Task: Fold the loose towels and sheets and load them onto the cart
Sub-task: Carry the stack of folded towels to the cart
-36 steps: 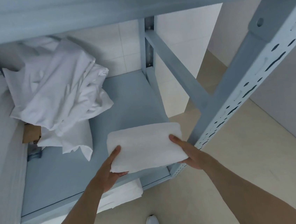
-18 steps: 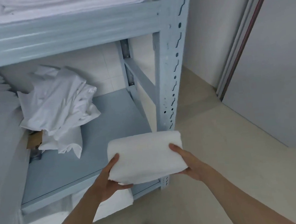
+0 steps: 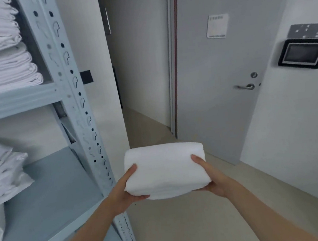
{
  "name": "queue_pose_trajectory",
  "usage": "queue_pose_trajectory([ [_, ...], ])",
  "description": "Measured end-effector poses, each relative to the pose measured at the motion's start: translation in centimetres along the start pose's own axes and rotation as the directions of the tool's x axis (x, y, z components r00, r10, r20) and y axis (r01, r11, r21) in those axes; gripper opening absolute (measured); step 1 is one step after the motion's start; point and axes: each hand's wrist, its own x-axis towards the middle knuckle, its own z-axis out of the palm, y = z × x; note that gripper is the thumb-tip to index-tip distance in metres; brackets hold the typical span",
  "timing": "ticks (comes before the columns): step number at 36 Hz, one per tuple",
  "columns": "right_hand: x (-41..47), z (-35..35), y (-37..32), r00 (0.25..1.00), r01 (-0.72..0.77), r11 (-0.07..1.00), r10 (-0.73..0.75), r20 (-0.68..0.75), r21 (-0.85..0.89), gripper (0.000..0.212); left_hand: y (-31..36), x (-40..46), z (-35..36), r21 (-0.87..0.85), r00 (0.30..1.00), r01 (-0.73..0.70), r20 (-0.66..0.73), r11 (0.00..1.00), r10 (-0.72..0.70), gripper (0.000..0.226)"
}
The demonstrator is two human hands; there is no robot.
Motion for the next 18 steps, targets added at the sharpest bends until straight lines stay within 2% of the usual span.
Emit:
queue_pose_trajectory([
  [8,2.5,-6.4,-3.0,0.998,0.026,0.998,-0.023,-0.054,0.051,0.062,2.0,7.6,5.3,0.055,0.999,0.015,0.044,0.998,-0.018,0.077],
  [18,14.4,-12.7,-7.7,0.994,-0.009,0.998,0.016,-0.104,0.067,0.064,4.8,22.3,7.7,0.051,0.998,0.03,0.048,0.998,-0.033,0.065],
])
